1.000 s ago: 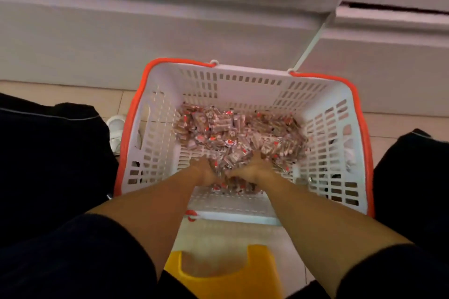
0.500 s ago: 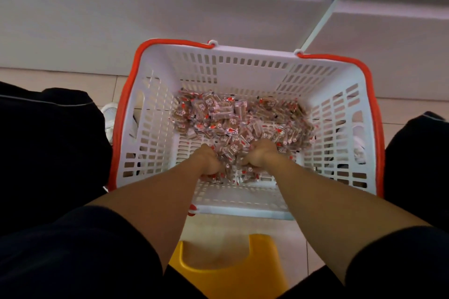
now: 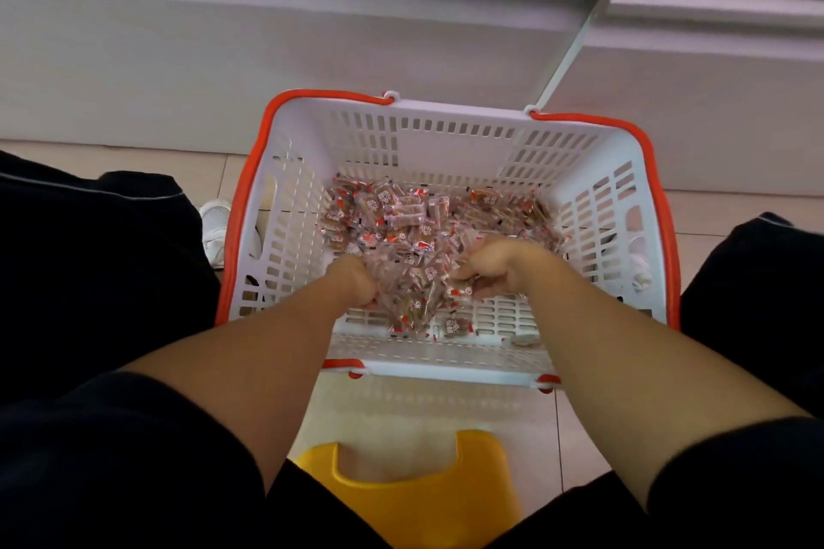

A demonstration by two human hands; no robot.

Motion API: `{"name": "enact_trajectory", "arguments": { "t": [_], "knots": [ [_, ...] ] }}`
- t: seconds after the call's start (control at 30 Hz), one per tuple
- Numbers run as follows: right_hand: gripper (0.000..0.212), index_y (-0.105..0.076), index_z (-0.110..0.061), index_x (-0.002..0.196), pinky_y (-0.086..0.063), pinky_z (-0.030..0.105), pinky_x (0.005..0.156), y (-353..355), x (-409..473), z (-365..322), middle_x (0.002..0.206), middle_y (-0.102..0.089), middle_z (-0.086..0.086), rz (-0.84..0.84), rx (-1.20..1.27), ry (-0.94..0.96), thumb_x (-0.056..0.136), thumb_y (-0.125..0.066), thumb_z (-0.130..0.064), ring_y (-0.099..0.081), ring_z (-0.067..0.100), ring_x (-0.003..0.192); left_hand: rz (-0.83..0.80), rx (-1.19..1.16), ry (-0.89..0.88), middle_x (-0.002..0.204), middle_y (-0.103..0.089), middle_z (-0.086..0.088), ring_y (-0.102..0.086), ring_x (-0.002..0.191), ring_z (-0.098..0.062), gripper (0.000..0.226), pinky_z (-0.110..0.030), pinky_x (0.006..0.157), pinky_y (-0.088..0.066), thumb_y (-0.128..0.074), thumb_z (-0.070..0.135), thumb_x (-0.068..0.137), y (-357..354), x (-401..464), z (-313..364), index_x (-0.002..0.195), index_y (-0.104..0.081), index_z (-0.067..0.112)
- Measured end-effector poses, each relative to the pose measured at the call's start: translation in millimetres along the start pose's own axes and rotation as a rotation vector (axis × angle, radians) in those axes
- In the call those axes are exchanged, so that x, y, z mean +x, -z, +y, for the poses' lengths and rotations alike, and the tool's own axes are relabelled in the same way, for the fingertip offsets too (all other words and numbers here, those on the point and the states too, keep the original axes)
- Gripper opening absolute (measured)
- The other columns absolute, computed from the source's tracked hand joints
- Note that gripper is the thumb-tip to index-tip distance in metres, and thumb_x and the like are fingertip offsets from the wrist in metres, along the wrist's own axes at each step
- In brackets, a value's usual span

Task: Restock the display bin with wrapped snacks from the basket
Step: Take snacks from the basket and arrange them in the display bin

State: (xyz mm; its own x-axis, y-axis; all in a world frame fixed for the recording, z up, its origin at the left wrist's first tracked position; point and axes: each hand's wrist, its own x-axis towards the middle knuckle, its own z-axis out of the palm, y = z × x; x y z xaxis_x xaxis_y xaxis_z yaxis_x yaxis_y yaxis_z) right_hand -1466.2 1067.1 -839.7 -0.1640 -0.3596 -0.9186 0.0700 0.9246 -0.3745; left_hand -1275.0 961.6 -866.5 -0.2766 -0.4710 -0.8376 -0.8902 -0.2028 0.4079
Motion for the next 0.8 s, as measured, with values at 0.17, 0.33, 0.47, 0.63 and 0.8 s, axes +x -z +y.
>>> {"name": "enact_trajectory", "arguments": {
  "t": [0.17, 0.33, 0.47, 0.63, 0.8],
  "knots": [
    [0.022, -0.07, -0.007, 0.104, -0.061, 0.035, 0.068, 24, -42, -32, 0.091, -0.076, 0.008, -0.276, 0.291, 0.133, 0.082, -0.069, -0.006, -0.075, 0.018, 0.082, -0.16, -0.669, -0.075, 0.097, -0.066, -0.013, -0.072, 0.072, -0.018, 0.018, -0.026, 0.061, -0.059, -0.056, -0.005, 0.093, 21, -22, 30, 0.111, -0.057, -0.005],
    [0.017, -0.067, -0.002, 0.102, -0.062, 0.04, 0.072, 27, -71, -36, 0.096, -0.073, 0.015, -0.329, 0.67, 0.302, 0.085, -0.065, -0.003, -0.073, 0.026, 0.086, -0.216, -0.875, -0.313, 0.102, -0.072, -0.012, -0.074, 0.08, -0.017, 0.014, -0.026, 0.065, -0.059, -0.059, 0.003, 0.093, 35, -47, 67, 0.107, -0.062, 0.001],
    [0.016, -0.062, -0.005, 0.108, -0.062, 0.033, 0.068, 29, -101, -46, 0.093, -0.071, 0.009, -0.249, 0.662, 0.476, 0.093, -0.059, -0.002, -0.071, 0.017, 0.082, -0.118, -0.607, -0.395, 0.086, -0.073, -0.008, -0.071, 0.067, -0.016, 0.017, -0.029, 0.058, -0.058, -0.055, 0.022, 0.1, 52, -87, 94, 0.105, -0.064, 0.008],
    [0.039, -0.057, -0.011, 0.116, -0.061, 0.031, 0.069, 56, -184, -92, 0.089, -0.071, 0.008, -0.379, 0.19, 0.671, 0.079, -0.068, -0.005, -0.073, 0.015, 0.084, -0.261, -0.234, -0.463, 0.066, -0.068, -0.001, -0.067, 0.058, -0.011, 0.023, -0.036, 0.069, -0.061, -0.043, 0.012, 0.1, 113, -168, 140, 0.091, -0.064, 0.007],
    [0.041, -0.065, -0.012, 0.117, -0.06, 0.032, 0.078, 65, -269, -150, 0.096, -0.073, 0.01, -0.241, 0.068, 0.927, 0.077, -0.071, -0.007, -0.072, 0.017, 0.085, -0.551, -0.235, -0.543, 0.107, -0.071, -0.019, -0.071, 0.098, -0.031, 0.041, -0.043, 0.077, -0.061, -0.034, 0.026, 0.1, 159, -245, 173, 0.118, -0.06, 0.001]
  ]
}}
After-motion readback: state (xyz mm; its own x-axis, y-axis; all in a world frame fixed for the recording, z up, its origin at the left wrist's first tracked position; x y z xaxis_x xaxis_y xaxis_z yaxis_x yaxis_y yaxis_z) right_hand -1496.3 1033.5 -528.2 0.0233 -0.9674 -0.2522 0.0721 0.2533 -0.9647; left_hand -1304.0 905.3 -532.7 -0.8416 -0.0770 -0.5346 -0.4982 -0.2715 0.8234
